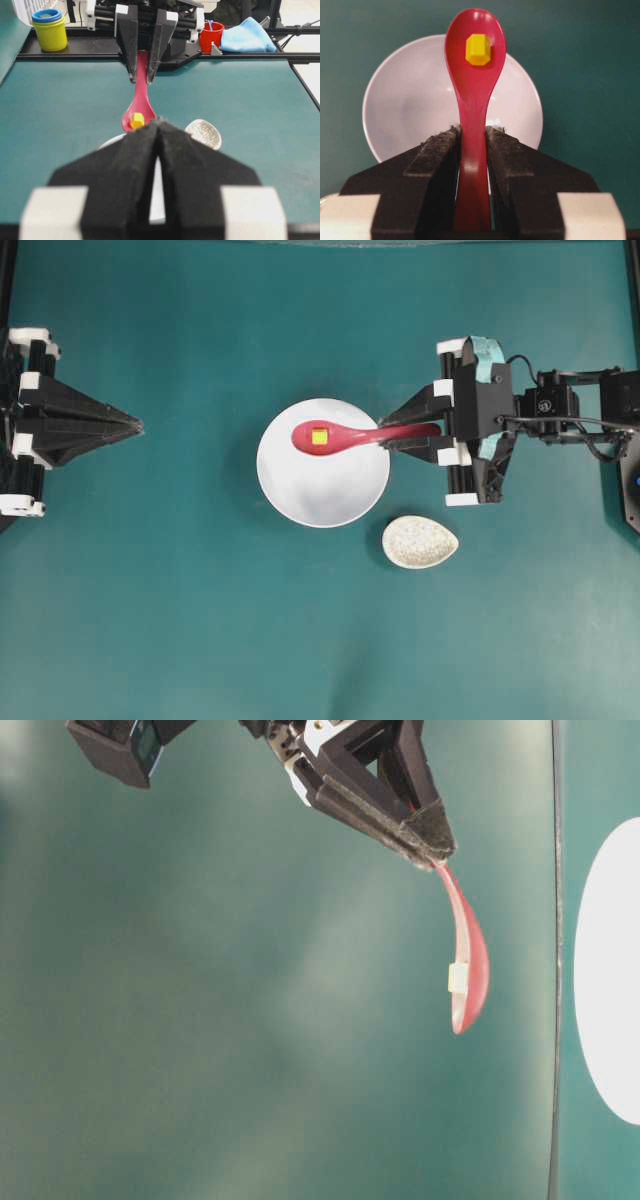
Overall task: Scoop the yellow hexagonal prism block from the bowl with a spoon using the right arm.
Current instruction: 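Hold the loaded spoon steady above the white bowl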
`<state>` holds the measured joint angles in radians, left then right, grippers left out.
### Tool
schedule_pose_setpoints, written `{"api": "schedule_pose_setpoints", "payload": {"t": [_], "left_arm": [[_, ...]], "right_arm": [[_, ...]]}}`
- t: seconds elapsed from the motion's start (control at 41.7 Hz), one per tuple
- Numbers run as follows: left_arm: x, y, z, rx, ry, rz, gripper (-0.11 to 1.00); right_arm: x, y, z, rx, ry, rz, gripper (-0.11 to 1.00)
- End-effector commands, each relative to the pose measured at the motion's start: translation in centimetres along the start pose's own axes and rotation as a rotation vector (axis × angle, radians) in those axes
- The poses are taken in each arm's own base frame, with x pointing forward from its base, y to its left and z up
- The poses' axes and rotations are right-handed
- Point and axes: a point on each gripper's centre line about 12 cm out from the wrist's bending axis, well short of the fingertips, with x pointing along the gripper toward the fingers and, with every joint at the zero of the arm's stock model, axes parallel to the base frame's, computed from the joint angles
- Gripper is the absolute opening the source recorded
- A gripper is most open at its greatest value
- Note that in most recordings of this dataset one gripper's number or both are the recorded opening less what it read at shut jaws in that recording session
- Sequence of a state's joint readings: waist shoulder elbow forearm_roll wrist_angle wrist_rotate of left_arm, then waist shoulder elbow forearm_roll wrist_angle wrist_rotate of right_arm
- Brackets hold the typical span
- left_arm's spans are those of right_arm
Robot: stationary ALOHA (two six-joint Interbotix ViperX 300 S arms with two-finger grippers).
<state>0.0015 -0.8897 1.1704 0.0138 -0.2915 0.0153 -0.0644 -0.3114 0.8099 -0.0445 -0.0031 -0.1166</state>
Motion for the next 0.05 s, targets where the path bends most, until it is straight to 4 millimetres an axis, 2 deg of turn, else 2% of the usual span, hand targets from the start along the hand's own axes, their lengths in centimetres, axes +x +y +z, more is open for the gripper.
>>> {"api": "schedule_pose_setpoints", "payload": {"t": [0.0, 0.024], "left_arm": [[0.3, -0.01, 0.92, 0.003, -0.023, -0.001, 0.0], [0.3, -0.02, 0.92, 0.005, -0.023, -0.002, 0.0]], "right_arm": [[-0.58, -0.27, 1.71, -0.003, -0.058, -0.009, 0.24], [-0.62, -0.33, 1.74, -0.002, -0.059, -0.011, 0.24]]}}
